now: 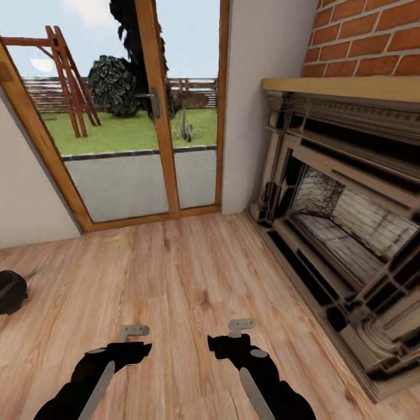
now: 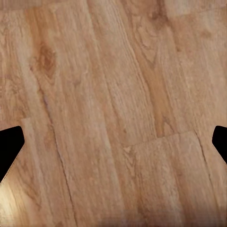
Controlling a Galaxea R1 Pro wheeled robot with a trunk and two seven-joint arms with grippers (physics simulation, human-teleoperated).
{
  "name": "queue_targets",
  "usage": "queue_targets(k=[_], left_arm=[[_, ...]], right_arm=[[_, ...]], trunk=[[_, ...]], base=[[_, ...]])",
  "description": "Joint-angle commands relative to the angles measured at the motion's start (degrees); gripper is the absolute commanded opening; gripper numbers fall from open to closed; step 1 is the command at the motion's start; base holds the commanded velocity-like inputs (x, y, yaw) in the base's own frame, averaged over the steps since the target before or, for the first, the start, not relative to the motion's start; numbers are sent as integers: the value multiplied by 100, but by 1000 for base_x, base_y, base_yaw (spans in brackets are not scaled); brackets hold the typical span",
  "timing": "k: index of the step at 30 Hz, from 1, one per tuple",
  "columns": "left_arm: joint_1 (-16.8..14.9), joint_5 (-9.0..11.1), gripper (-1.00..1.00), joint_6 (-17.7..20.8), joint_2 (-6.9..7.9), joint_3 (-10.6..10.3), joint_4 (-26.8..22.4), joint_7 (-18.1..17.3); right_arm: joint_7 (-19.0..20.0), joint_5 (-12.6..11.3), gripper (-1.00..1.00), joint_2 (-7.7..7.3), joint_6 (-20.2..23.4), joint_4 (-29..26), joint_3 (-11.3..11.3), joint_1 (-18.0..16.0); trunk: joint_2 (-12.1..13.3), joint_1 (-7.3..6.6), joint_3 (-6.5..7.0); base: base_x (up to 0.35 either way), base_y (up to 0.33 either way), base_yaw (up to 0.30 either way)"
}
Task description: Place each of the two pumpkins and all three candles from the living room inside a cabinet in the living room (use any cabinet), then make sure every cabinet is closed, and position the cauldron so it is next to a table in the living room.
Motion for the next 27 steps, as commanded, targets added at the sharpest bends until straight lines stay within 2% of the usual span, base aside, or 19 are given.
queue_targets(k=[1,4,9,19,27], left_arm=[[-4,57,100,20,5,49,-4,51],[-2,46,100,21,5,280,-2,52],[-4,27,100,23,4,413,-1,52],[-4,32,100,21,5,437,-1,52],[-4,37,100,8,-2,437,18,52]], right_arm=[[-58,-60,100,0,14,-9,10,-4],[-61,-57,100,2,19,-10,11,-4],[-77,-55,100,6,36,-16,30,-4],[-86,-10,100,7,25,-34,33,-4],[-113,4,100,7,23,-35,36,-4]], trunk=[[-3,3,-5],[-3,3,-5],[-3,3,-5],[-3,3,-5],[-3,3,-5]], base=[[336,0,168],[336,0,223],[336,0,131],[336,0,22],[336,0,225]])
